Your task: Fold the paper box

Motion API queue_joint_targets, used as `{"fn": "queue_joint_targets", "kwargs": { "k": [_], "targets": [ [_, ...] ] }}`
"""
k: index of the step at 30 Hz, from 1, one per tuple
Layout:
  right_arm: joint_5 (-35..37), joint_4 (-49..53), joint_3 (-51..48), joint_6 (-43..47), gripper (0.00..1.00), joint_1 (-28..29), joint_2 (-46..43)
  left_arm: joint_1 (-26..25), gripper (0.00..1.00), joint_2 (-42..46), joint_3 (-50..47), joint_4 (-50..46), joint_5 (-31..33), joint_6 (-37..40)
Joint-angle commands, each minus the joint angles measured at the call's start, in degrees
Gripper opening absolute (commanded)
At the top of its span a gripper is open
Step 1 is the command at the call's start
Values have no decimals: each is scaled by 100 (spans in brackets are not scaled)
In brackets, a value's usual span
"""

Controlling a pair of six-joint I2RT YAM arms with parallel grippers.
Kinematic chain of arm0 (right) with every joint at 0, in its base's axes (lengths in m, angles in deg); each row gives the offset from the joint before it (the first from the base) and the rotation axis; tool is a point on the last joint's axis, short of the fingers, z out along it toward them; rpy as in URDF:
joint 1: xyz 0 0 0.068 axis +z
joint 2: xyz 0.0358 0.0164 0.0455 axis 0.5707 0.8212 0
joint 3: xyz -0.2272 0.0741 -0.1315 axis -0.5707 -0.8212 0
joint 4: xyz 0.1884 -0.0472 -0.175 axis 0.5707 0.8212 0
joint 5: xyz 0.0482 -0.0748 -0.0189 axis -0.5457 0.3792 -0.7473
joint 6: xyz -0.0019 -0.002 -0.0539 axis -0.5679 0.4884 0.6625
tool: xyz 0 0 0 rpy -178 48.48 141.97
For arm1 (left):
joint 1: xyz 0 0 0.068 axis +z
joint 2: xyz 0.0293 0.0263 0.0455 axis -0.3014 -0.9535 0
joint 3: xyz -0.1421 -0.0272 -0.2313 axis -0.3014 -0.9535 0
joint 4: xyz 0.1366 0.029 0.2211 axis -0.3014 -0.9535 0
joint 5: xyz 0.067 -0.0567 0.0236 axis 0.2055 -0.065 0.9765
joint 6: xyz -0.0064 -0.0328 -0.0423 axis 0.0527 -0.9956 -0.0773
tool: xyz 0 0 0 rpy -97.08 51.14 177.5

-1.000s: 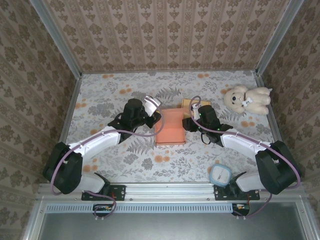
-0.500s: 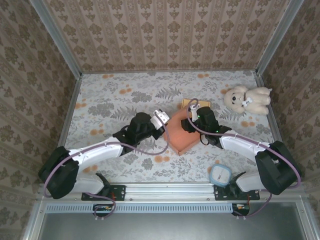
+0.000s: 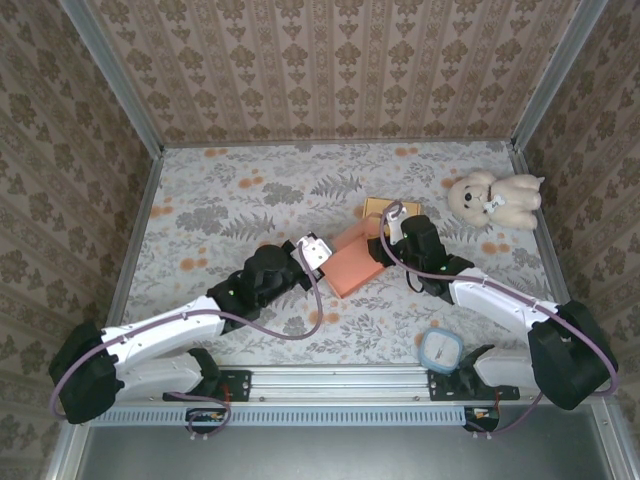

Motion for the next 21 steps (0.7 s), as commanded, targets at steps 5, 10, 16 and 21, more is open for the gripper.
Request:
{"fn": "queue_joint_targets", "kwargs": {
  "k": [5, 10, 16, 21],
  "targets": [
    [88, -53, -124, 230, 44, 25, -185, -42, 0, 95, -112, 94, 24, 139],
    [18, -98, -39, 339, 43, 36, -121, -42, 0, 146, -113, 60, -210, 148],
    [-179, -219, -19, 510, 42, 84, -153, -43, 0, 146, -112, -6, -258, 183],
    [-280, -313, -88, 629, 34, 141, -241, -42, 0, 141, -121, 23, -230, 175]
  ]
}}
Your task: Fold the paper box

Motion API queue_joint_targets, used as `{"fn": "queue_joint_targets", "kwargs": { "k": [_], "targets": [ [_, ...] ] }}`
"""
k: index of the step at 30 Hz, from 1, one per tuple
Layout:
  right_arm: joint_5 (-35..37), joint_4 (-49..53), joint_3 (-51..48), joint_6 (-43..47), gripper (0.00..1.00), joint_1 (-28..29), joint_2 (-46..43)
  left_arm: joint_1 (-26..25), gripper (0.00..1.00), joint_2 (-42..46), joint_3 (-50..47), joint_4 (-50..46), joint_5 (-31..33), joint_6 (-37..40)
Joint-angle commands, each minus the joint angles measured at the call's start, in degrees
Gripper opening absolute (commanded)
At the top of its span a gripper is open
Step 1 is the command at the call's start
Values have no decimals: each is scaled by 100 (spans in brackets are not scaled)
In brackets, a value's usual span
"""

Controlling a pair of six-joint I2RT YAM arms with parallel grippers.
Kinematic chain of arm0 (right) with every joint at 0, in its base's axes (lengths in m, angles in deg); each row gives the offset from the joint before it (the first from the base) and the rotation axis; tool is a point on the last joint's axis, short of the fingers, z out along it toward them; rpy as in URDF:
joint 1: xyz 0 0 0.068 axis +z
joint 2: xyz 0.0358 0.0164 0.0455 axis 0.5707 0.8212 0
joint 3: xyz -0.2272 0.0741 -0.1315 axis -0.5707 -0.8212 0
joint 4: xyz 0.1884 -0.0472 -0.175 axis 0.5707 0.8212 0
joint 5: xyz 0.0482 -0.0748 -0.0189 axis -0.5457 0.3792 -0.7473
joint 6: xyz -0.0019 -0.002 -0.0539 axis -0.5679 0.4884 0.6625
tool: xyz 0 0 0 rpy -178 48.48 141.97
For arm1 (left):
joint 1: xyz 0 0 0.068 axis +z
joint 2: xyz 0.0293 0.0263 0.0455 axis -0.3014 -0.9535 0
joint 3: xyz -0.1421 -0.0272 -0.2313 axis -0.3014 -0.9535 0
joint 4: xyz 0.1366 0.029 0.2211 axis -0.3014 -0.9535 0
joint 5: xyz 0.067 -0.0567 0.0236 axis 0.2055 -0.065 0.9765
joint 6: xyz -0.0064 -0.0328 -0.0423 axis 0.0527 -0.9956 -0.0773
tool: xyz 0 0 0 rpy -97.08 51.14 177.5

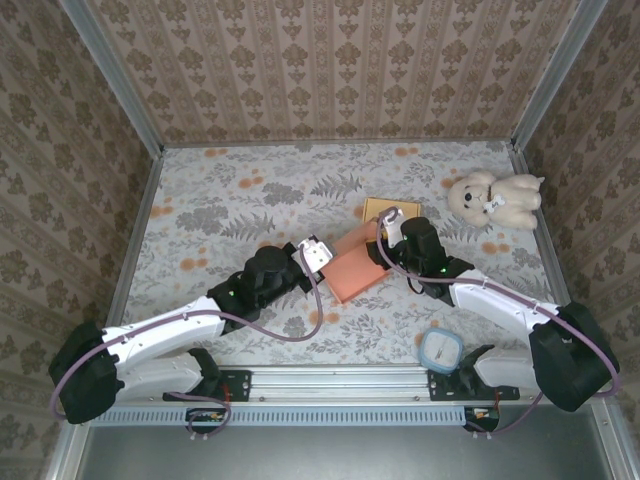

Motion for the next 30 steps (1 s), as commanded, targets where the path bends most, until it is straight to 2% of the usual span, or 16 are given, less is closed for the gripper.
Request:
{"fn": "queue_joint_targets", "kwargs": {
  "k": [1, 6, 12, 15, 20, 22, 26, 30],
  "targets": [
    [-202, -280, -44, 152, 31, 63, -191, -42, 0, 130, -53, 35, -45, 75],
    [-105, -463, -138, 52, 17, 196, -188, -38, 0, 106, -23, 118, 128, -107],
    [562, -884, -340, -262, 3, 390, -8, -20, 0, 24, 19, 282, 465, -453],
    [926, -1252, -507, -469, 0, 495, 119, 32, 10, -118, 71, 368, 920, -841],
    [1657, -1644, -745, -899, 0, 629, 276, 55, 43, -197, 344, -371, 1686, -2038],
    [1869, -1699, -810, -1017, 0, 635, 329, 63, 45, -79, 367, -815, 1920, -2648],
    [1977, -1672, -833, -947, 0, 640, 360, 79, 49, 283, 273, -1410, 1926, -3197],
    [1925, -1589, -824, -837, 0, 639, 297, 502, 51, 307, 207, -1771, 1411, -3548]
  ]
}}
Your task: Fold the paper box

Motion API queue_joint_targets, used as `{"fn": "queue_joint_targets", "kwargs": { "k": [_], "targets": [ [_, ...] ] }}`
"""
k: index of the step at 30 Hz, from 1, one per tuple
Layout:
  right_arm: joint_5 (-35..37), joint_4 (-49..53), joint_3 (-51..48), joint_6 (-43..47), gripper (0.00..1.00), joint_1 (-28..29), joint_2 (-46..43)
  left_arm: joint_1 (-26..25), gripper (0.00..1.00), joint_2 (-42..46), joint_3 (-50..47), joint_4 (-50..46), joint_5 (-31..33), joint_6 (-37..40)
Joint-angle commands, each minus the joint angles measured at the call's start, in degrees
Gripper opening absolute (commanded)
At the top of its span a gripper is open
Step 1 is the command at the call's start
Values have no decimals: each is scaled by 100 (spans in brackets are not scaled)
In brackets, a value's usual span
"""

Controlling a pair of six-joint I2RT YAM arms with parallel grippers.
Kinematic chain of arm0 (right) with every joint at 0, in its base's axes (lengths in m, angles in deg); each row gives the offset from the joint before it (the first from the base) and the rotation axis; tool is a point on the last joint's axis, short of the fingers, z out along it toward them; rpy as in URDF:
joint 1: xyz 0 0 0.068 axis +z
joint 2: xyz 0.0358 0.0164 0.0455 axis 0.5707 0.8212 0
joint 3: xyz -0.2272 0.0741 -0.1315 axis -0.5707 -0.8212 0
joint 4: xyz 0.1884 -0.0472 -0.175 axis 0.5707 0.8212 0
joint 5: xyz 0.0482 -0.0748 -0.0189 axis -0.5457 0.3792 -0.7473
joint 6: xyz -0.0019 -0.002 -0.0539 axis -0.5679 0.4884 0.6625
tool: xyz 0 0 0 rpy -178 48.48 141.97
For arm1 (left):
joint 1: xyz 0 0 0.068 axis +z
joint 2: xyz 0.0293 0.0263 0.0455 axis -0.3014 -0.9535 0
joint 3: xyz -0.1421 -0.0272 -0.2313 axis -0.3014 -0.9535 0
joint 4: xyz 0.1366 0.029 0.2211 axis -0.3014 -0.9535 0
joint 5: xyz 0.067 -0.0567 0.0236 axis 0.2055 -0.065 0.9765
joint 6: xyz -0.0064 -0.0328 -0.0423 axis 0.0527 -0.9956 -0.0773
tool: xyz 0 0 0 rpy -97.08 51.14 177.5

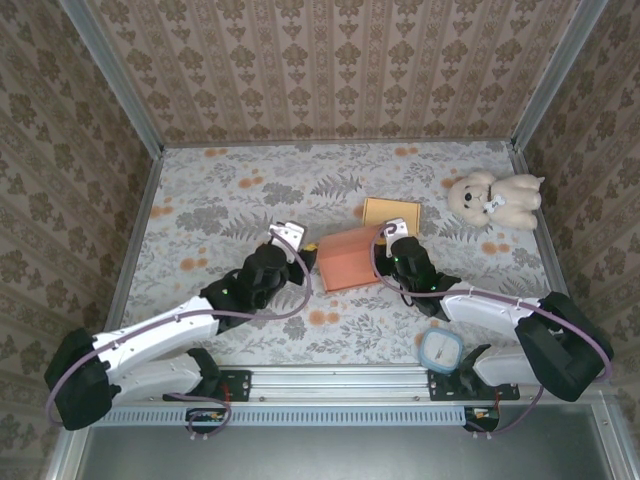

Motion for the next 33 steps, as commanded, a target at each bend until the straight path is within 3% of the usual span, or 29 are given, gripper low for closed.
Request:
{"fn": "queue_joint_targets", "kwargs": {
  "k": [1, 4, 8, 15, 24, 33],
  "targets": [
    [168, -107, -7, -25, 0, 27, -29, 462, 50, 11, -26, -393, -477, -704],
    [82, 6, 44, -11, 0, 37, -65, 699, 49, -43, -193, 99, -1354, -733],
    [95, 112, 80, -62, 0, 46, -111, 531, 48, -78, -167, 341, -1770, -654],
    [460, 550, 152, -314, 0, 62, -234, 132, 46, -34, -468, 339, -1301, -881],
    [762, 862, 154, -564, 1, 113, -456, -159, 45, -404, -646, 659, -1534, -1143],
    [808, 863, 189, -582, 1, 259, -410, -219, 48, -1052, -173, 742, -845, -650]
  ]
}}
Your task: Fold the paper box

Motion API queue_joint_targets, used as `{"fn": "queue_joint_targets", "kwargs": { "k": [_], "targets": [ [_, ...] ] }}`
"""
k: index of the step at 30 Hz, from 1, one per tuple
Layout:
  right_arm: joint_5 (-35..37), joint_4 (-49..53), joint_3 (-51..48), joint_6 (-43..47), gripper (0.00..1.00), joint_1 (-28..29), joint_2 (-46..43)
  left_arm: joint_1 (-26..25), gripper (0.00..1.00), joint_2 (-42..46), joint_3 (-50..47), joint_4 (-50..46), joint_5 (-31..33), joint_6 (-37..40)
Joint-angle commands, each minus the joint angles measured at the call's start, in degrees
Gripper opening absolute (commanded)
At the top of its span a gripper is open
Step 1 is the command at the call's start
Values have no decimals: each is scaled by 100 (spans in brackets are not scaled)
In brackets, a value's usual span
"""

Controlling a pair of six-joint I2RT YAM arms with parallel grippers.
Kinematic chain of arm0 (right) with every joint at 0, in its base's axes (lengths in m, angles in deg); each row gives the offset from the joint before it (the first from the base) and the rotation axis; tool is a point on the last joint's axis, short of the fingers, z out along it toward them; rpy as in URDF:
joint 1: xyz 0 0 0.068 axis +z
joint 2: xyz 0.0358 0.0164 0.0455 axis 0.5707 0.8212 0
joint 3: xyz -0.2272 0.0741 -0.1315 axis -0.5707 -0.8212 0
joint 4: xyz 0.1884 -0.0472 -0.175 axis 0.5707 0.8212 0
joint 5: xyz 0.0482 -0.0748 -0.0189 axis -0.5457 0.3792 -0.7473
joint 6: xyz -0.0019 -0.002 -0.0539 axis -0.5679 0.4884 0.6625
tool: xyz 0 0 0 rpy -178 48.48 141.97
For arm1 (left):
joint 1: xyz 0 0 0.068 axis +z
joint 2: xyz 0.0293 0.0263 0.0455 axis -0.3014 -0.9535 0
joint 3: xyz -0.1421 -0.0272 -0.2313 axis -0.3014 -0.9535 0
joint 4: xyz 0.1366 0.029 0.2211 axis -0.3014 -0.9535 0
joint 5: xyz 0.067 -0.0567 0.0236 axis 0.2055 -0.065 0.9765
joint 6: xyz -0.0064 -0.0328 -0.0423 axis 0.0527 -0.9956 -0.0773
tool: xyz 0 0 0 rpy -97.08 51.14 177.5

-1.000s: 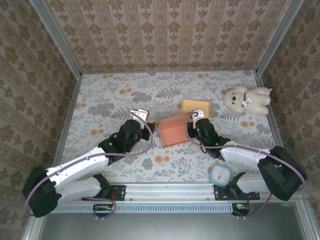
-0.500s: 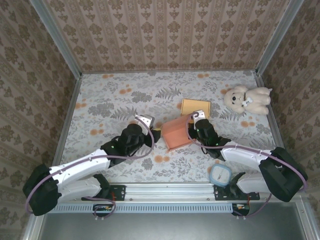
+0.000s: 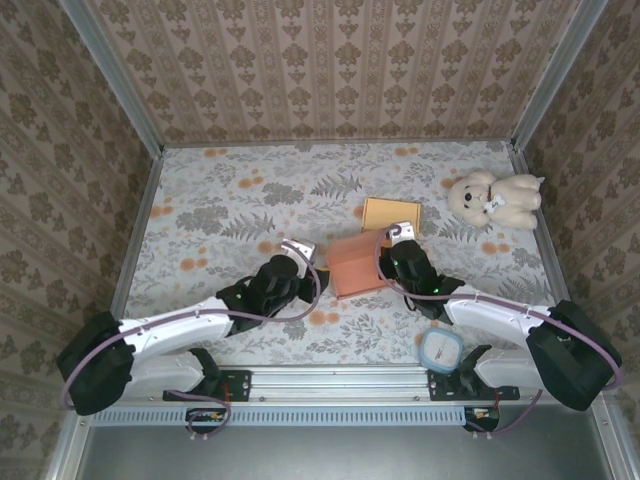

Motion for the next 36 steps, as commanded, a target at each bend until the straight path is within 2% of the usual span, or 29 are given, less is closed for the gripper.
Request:
{"fn": "queue_joint_targets", "kwargs": {
  "k": [1, 6, 11, 18, 26, 36],
  "targets": [
    [173, 83, 174, -125, 1, 77, -56, 2, 48, -353, 404, 94, 347, 289],
    [182, 107, 183, -107, 1, 105, -47, 13, 45, -713, 603, 251, 476, 310],
    [289, 53, 141, -191, 1, 178, -47, 30, 15, -1007, 977, 6, 701, 185],
    [594, -362, -67, -537, 1, 449, 6, 66, 0, -1676, 1395, -122, 964, -568],
    [1209, -631, -359, -825, 1, 837, 19, -135, 0, -1938, 745, 1106, 1104, -1833],
    [1737, -486, -801, -1182, 2, 1358, -28, -1153, 0, -2151, 505, 1300, 2381, -1952]
  ]
}}
